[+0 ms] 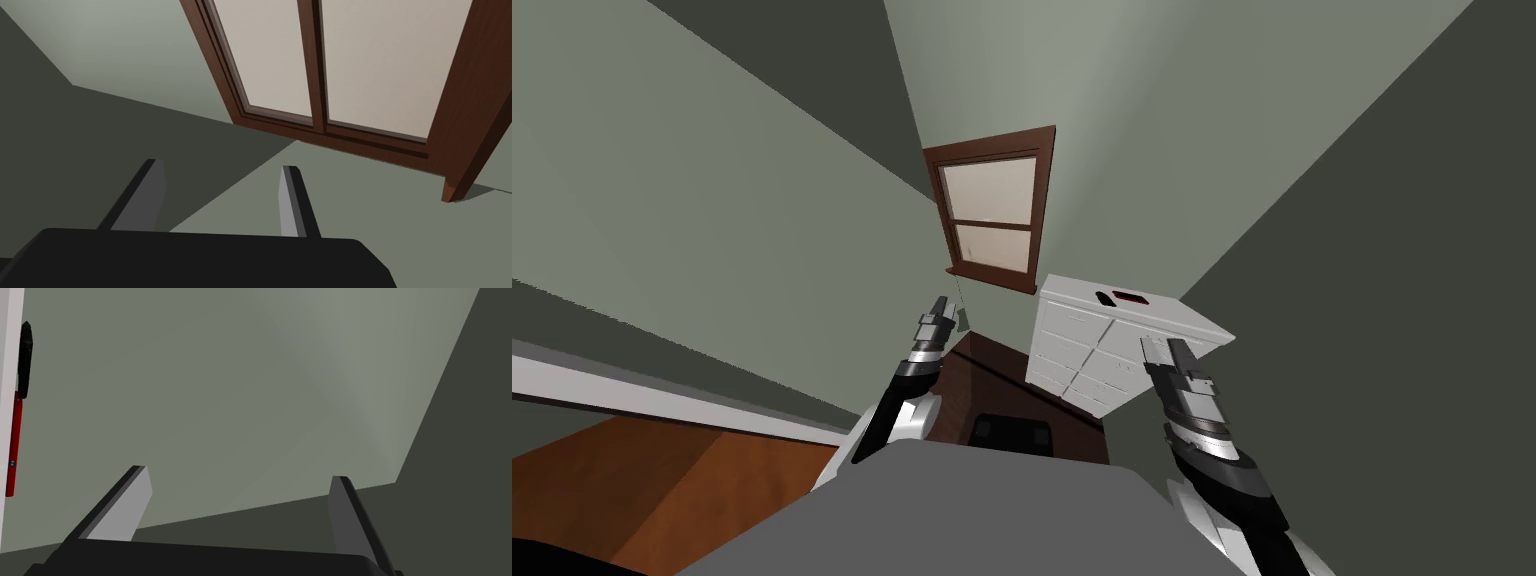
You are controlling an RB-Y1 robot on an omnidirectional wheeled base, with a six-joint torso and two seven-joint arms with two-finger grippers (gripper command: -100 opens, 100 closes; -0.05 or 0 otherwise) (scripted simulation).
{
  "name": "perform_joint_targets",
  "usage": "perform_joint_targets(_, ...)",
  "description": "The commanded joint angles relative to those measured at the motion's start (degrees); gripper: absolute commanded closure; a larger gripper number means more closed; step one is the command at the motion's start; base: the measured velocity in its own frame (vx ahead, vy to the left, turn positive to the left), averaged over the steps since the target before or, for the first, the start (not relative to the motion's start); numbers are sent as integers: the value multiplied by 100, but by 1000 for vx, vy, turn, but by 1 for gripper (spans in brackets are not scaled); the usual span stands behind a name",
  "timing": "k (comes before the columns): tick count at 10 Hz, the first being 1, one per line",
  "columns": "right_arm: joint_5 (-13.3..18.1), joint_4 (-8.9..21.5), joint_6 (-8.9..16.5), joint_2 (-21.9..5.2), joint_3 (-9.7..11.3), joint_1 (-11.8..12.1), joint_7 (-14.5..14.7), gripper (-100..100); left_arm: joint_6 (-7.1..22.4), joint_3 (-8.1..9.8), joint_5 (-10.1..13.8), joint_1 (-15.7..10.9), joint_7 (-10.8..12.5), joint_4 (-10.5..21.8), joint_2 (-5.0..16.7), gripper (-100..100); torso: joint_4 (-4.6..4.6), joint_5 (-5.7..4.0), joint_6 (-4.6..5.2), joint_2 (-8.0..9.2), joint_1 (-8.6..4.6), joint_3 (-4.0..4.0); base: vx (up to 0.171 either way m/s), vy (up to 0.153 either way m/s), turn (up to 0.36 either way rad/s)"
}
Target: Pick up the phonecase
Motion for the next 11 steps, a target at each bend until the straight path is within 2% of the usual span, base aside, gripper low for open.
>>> perform_joint_targets(1,198,84,-198,-106,-237,286,-158,-100,0,0,0,0,0,0,0,0,0,0,0,0,0,0,-149,109,127)
perform_joint_targets(2,198,84,-198,-106,-237,395,-158,-100,0,0,0,0,0,0,0,0,2,2,1,9,12,5,-114,80,37)
perform_joint_targets(4,475,267,-471,-277,-633,827,-426,-100,0,0,0,0,0,0,0,0,-1,1,0,-7,5,-4,-106,115,133)
perform_joint_targets(5,475,267,-471,-277,-641,951,-426,-100,0,0,0,0,0,0,-1,0,0,4,0,0,20,0,-92,101,56)
perform_joint_targets(6,627,385,-614,-370,-862,1126,-580,-100,0,0,0,1,0,0,0,0,-1,3,1,-8,10,-4,-53,93,124)
perform_joint_targets(7,627,385,-614,-370,-862,1249,-580,-100,0,0,0,1,0,0,0,0,-4,1,-1,-20,6,-11,-40,65,63)
perform_joint_targets(8,787,521,-759,-471,-1094,1466,-747,-100,0,1,0,1,0,0,0,0,-5,0,1,-27,-3,-15,-61,74,143)
perform_joint_targets(9,787,521,-759,-471,-1094,1557,-747,-100,0,0,0,1,0,0,0,0,-5,0,-1,-23,-3,-13,-42,63,57)
perform_joint_targets(10,955,674,-906,-581,-1336,1761,-926,-100,0,1,0,2,0,0,0,0,-5,-1,1,-29,-8,-16,-23,102,130)
perform_joint_targets(11,955,674,-906,-581,-1336,1874,-926,-100,0,0,0,1,0,0,0,0,-7,0,-1,-34,2,-19,-17,84,59)
